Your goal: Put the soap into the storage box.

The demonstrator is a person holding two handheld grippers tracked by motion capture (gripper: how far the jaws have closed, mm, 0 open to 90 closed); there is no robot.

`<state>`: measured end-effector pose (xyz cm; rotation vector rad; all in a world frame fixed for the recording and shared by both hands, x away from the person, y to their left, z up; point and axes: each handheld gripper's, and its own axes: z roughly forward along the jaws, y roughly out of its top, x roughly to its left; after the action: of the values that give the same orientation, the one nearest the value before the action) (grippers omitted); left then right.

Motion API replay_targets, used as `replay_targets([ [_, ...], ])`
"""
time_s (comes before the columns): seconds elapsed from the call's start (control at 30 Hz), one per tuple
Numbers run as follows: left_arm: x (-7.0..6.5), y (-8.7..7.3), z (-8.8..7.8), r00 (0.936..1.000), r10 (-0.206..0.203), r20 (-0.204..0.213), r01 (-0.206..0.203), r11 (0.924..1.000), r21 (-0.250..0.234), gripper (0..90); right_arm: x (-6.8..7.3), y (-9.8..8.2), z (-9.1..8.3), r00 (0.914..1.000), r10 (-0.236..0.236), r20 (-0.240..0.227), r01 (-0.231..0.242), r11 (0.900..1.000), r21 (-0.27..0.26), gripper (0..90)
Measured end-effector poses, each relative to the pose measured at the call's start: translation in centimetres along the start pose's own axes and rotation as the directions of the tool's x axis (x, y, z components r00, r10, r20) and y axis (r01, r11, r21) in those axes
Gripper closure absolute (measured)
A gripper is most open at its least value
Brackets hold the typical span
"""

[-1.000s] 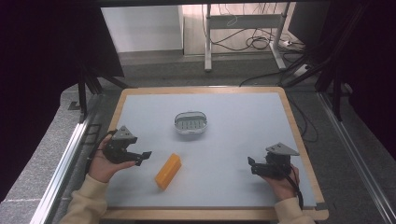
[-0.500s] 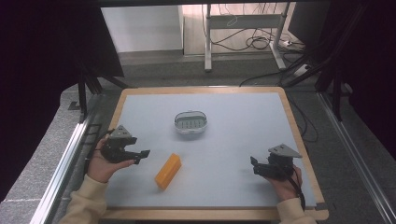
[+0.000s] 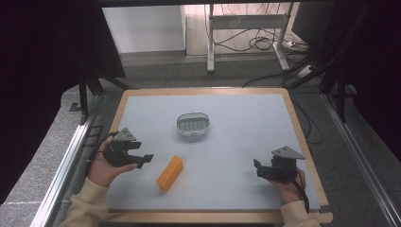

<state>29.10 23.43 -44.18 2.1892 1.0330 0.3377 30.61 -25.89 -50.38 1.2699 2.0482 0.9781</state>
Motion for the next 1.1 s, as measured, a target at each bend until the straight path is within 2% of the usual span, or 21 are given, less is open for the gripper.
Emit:
replay_targets([
  [0.2,-1.1,0.5,-0.1,0.9993,0.034,0.016,-0.034,0.9994,0.008,29.7,0.0,-0.1,0.1,1.0000,-0.007,0.002,0.007,1.000,0.013,10.9],
  [0.47,-1.7,0.7,0.1,0.9990,0.041,0.020,-0.041,0.9991,0.008,29.9,0.0,-0.1,0.1,0.9999,-0.007,0.010,0.007,1.000,0.015,10.9],
  [0.77,-2.6,1.3,1.1,0.9975,0.061,0.034,-0.063,0.9970,0.044,29.7,0.0,-0.1,0.3,0.9999,-0.011,0.011,0.011,1.000,0.027,10.9],
  [0.97,-3.3,1.7,1.6,0.9959,0.075,0.051,-0.078,0.9955,0.053,29.9,0.2,-0.1,0.3,0.9998,-0.019,0.012,0.018,0.999,0.030,10.9],
  [1.1,-4.0,2.0,2.2,0.9938,0.085,0.071,-0.091,0.9928,0.078,30.8,0.1,-0.2,0.4,0.9998,-0.018,0.011,0.017,0.999,0.033,10.9],
])
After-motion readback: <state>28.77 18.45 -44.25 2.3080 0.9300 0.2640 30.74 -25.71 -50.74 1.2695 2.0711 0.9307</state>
